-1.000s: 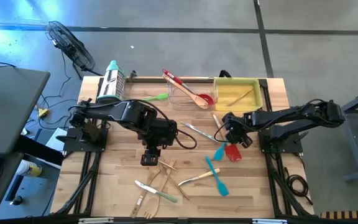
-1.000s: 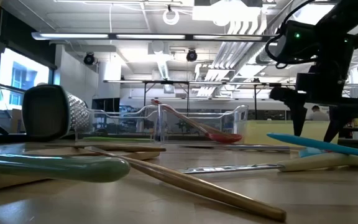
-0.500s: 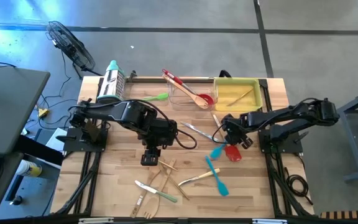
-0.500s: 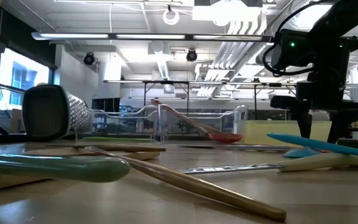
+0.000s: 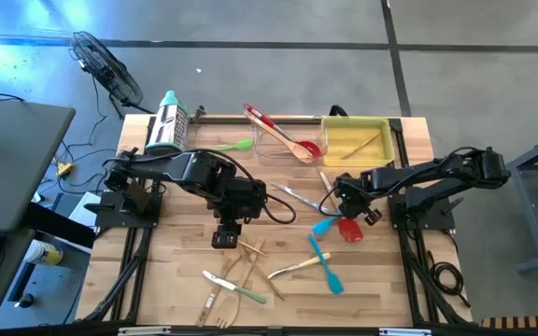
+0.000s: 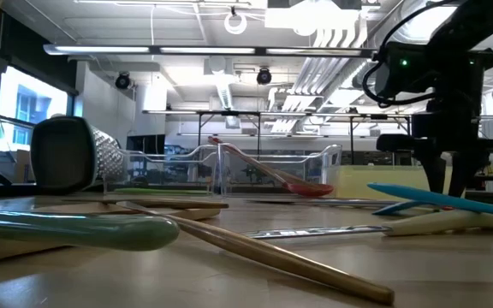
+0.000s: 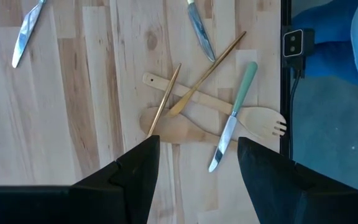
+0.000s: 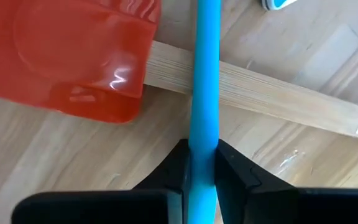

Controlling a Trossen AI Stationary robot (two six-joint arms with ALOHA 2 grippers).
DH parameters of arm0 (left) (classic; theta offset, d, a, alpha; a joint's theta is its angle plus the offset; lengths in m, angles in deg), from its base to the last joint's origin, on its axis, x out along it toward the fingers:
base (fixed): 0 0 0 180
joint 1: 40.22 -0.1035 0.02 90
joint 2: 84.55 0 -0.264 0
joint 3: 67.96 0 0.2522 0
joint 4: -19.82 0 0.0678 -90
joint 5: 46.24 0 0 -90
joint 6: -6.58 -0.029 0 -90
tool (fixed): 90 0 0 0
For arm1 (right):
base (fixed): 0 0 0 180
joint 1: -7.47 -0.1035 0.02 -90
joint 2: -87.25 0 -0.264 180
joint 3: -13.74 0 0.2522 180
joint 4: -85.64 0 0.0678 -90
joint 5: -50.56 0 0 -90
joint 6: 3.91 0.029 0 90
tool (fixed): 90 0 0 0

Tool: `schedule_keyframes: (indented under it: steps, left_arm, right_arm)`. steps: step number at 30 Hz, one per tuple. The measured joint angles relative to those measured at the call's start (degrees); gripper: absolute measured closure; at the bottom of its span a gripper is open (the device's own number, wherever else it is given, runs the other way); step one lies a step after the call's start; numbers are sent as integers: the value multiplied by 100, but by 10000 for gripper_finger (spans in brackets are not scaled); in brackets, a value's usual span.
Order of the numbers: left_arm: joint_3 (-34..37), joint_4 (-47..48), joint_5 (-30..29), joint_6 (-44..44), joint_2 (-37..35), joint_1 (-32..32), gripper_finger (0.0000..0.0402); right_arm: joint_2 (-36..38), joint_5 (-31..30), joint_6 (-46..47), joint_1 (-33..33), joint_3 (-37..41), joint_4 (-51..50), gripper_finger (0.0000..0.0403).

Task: Pick & Place Kitchen Items
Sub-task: Put the top blue spatula into the left transparent bin

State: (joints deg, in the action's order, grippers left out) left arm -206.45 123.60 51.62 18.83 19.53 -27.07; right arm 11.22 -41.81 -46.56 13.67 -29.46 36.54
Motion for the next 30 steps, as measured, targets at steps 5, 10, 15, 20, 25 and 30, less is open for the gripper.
schedule_keyframes:
  steps: [5, 10, 15, 20, 25, 30]
  left_arm:
    - [0, 0, 16, -27, 0, 0, 193]
    - [0, -2, -251, -264, 0, -2, 193]
    - [-4, 2, -491, -461, -117, -4, 193]
    - [-2, -2, -893, -695, -201, -2, 193]
    - [-2, -3, -1423, -989, -354, 0, 193]
    - [-2, 3, -2261, -1056, -525, 0, 193]
  right_arm:
    - [-40, -252, 615, -1, -260, -295, 365]
    - [-20, -627, 1143, -15, -542, -689, 365]
    - [28, -576, 1166, -26, -863, -1129, 365]
    - [105, -522, 1246, -125, -1307, -1635, 365]
    - [240, -341, 1354, -253, -1925, -2038, 365]
    - [326, 113, 1399, -252, -2540, -1981, 365]
